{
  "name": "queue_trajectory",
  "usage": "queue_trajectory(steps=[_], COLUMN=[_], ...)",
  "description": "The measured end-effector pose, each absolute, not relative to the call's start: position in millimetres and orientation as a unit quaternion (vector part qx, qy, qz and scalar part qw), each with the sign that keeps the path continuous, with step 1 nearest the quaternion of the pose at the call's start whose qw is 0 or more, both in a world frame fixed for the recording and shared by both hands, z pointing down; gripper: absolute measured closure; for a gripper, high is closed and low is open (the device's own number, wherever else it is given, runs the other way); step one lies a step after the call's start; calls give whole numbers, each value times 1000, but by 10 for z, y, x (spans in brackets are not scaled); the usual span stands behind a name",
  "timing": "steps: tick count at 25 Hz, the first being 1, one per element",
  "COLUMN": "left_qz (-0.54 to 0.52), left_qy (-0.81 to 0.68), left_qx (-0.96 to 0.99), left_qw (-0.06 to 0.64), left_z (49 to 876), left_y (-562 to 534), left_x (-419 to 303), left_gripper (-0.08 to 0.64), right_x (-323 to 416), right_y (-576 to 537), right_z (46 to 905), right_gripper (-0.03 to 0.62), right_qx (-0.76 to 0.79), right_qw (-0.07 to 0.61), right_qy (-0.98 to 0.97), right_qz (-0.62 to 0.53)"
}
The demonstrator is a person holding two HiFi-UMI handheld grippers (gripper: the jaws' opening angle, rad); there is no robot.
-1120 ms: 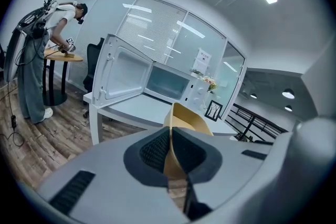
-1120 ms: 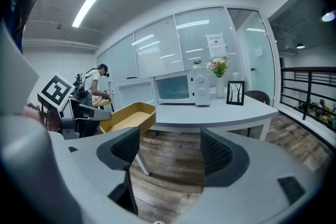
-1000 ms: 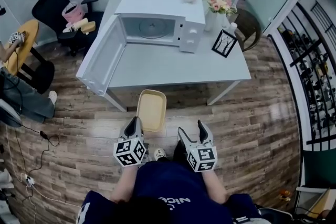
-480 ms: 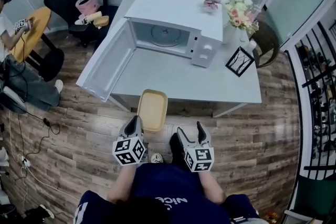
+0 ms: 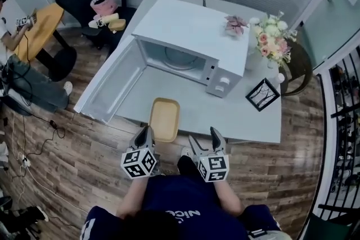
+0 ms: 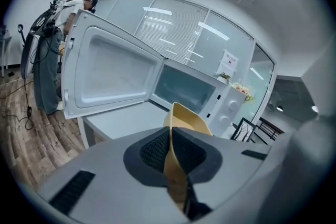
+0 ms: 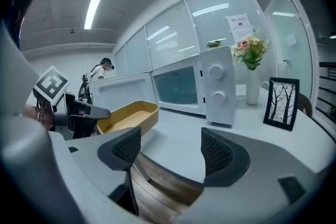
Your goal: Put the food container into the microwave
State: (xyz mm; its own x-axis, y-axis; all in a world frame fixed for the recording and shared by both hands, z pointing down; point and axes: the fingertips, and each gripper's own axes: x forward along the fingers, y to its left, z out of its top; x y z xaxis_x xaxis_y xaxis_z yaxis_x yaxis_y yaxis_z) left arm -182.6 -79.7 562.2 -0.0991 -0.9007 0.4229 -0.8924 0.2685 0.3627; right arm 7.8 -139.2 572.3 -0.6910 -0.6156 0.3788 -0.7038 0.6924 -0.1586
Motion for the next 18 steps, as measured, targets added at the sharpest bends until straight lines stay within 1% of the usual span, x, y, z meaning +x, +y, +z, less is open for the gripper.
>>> queue_trajectory(steps=[9, 18], left_qz=[-31, -24], left_qy=[-773, -773], left_qx=[563, 568], left_qw=[290, 280], left_z=[5589, 5494], left_y=[-1299, -1666], left_x=[-1762, -1763], left_gripper=[540, 540], right_x=[123, 105], right_y=[-1980, -2051], right_z=[5743, 5866], right_gripper=[242, 249], right_qx=[318, 299], right_qw=[164, 180], right_qy=[-924, -923], right_qz=[137, 160])
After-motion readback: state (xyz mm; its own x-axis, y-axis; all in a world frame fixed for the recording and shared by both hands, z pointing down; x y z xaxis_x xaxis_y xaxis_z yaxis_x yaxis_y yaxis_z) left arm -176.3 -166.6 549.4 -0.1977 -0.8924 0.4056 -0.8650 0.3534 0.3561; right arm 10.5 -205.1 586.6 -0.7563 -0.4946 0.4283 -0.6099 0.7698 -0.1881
